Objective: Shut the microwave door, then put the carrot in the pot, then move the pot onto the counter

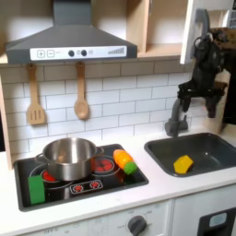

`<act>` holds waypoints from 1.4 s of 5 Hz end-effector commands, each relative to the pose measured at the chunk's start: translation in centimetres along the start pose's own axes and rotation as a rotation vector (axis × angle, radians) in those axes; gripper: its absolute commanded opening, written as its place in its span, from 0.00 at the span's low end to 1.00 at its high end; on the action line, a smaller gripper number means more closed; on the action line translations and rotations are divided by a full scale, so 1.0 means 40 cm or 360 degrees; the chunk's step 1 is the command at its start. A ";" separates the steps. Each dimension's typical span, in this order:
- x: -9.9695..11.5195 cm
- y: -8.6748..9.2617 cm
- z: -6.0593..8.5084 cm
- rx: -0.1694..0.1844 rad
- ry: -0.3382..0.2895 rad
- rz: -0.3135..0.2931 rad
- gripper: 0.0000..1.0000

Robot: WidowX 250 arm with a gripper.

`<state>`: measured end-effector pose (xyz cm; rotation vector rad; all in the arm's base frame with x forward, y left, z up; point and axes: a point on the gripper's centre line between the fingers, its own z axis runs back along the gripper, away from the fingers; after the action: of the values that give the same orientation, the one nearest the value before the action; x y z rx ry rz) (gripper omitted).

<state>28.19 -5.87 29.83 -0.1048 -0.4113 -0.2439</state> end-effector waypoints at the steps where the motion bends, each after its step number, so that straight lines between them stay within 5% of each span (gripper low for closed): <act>1: 0.029 0.037 -0.001 0.0025 -0.0005 0.0085 1.00; 7: 0.138 0.115 -0.033 0.0044 0.0007 0.0220 1.00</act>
<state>34.82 -2.76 30.59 -0.1043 -0.4015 -0.1024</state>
